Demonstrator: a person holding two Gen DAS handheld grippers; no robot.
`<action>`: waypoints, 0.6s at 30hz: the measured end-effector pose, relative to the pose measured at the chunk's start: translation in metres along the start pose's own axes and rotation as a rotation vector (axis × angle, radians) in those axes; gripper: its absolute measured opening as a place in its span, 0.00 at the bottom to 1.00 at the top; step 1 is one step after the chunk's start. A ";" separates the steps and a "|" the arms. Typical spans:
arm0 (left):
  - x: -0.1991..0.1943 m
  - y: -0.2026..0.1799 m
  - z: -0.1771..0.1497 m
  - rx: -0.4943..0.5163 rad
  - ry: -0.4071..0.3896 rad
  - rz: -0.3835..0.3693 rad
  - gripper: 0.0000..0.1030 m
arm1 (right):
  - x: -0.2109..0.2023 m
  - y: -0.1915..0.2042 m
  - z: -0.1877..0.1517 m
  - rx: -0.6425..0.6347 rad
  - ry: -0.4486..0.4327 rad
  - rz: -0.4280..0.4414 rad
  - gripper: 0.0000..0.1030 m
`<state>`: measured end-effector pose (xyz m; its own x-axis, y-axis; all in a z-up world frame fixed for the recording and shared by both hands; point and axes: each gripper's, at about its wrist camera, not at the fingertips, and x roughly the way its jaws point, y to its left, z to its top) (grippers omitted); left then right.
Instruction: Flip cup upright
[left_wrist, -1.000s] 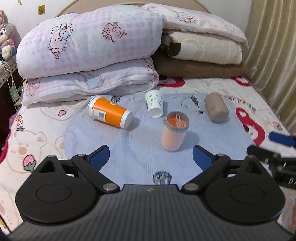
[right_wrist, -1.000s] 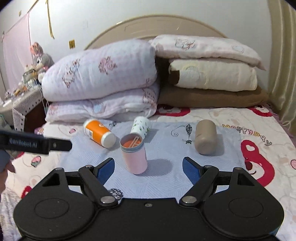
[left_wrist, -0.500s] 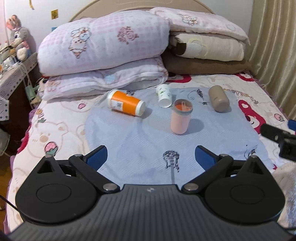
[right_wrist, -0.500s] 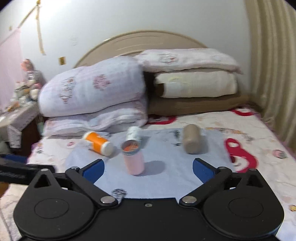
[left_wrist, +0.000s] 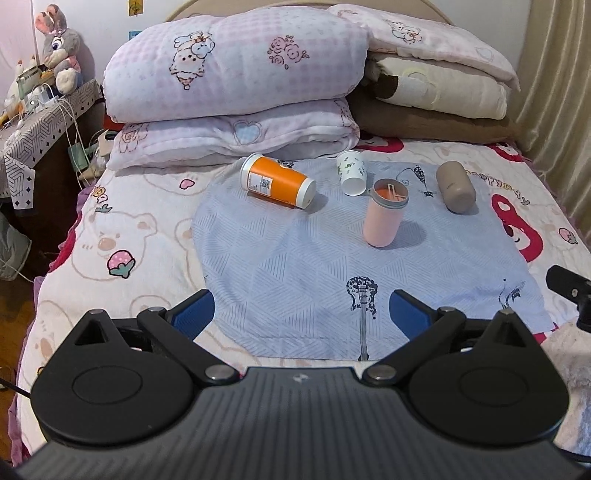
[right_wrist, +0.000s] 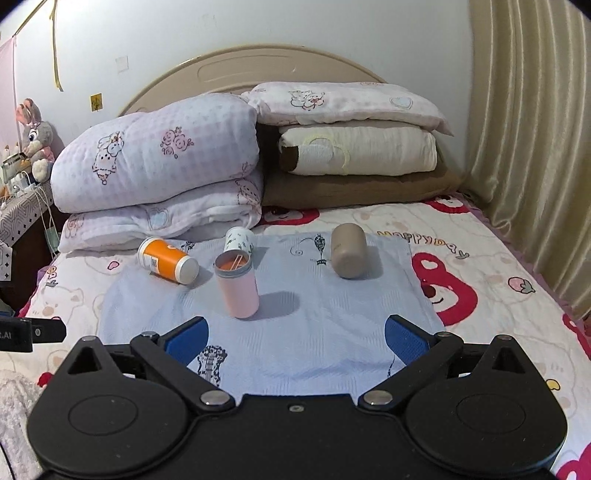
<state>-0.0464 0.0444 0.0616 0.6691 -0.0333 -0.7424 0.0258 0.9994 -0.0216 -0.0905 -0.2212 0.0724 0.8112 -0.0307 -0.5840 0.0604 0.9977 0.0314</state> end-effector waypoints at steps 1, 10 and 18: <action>-0.001 0.000 -0.001 -0.002 -0.004 0.000 1.00 | -0.001 0.001 -0.001 -0.006 -0.002 -0.004 1.00; 0.006 0.003 -0.010 -0.016 -0.020 0.017 1.00 | -0.009 0.010 -0.003 -0.042 -0.026 -0.011 1.00; 0.004 0.004 -0.022 0.000 -0.103 0.044 1.00 | -0.018 0.010 -0.010 -0.048 -0.082 0.009 1.00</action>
<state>-0.0595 0.0485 0.0440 0.7424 0.0102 -0.6698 -0.0055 0.9999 0.0092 -0.1099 -0.2098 0.0752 0.8568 -0.0250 -0.5150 0.0270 0.9996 -0.0037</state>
